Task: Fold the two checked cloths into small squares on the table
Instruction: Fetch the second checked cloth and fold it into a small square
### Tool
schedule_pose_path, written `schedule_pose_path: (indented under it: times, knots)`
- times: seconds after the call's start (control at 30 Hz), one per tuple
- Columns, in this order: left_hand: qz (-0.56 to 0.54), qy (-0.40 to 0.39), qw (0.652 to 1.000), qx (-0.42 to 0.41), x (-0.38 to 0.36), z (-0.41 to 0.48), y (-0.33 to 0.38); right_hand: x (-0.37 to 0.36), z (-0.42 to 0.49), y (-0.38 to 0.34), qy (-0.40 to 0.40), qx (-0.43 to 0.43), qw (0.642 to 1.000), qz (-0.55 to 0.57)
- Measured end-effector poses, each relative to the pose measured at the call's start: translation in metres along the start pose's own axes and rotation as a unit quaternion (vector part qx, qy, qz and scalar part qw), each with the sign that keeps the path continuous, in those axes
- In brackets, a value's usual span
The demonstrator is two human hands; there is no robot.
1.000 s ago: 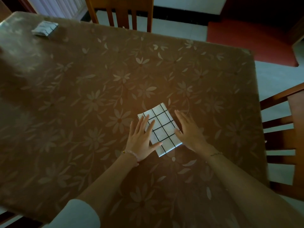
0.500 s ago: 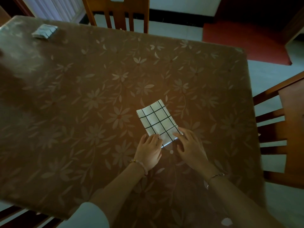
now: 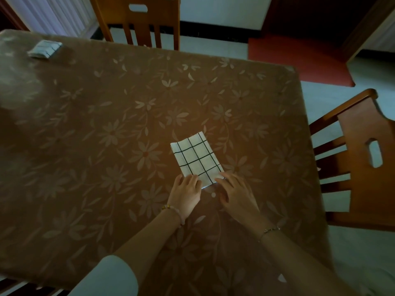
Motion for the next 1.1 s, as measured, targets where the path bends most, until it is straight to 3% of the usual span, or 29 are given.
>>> schedule_pose_path:
  times: [0.23, 0.37, 0.5, 0.7, 0.87, 1.1]
  knots:
    - [-0.011, 0.018, 0.998, -0.058, 0.010, -0.029, 0.009, 0.010, -0.028, 0.000, -0.010, -0.005, 1.000, -0.005]
    - [-0.016, -0.006, 0.996, -0.092, 0.010, -0.074, 0.021, 0.004, -0.060, -0.017, -0.025, 0.061, 0.998, -0.018]
    - [-0.040, -0.021, 0.993, -0.109, 0.013, -0.110, 0.033, -0.003, -0.096, -0.040, -0.001, 0.117, 0.992, -0.046]
    - [-0.080, -0.026, 0.990, -0.117, 0.025, -0.134, 0.034, -0.012, -0.120, -0.052, 0.037, 0.123, 0.990, -0.055]
    - [-0.064, -0.094, 0.990, -0.087, 0.022, -0.140, 0.013, -0.006, -0.125, -0.059, 0.063, 0.118, 0.989, -0.059]
    - [-0.020, -0.151, 0.984, -0.091, 0.013, -0.132, -0.006, -0.009, -0.125, -0.055, 0.011, 0.094, 0.993, -0.073]
Point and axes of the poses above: each hand's wrist, its own z-axis towards the middle knuckle, its own x-axis out of the back of the hand, y = z × x, the point moved 8 cm from there along z, towards the middle knuckle, and after that the axes turned 7 degrees about y, right-handed, at the moved point
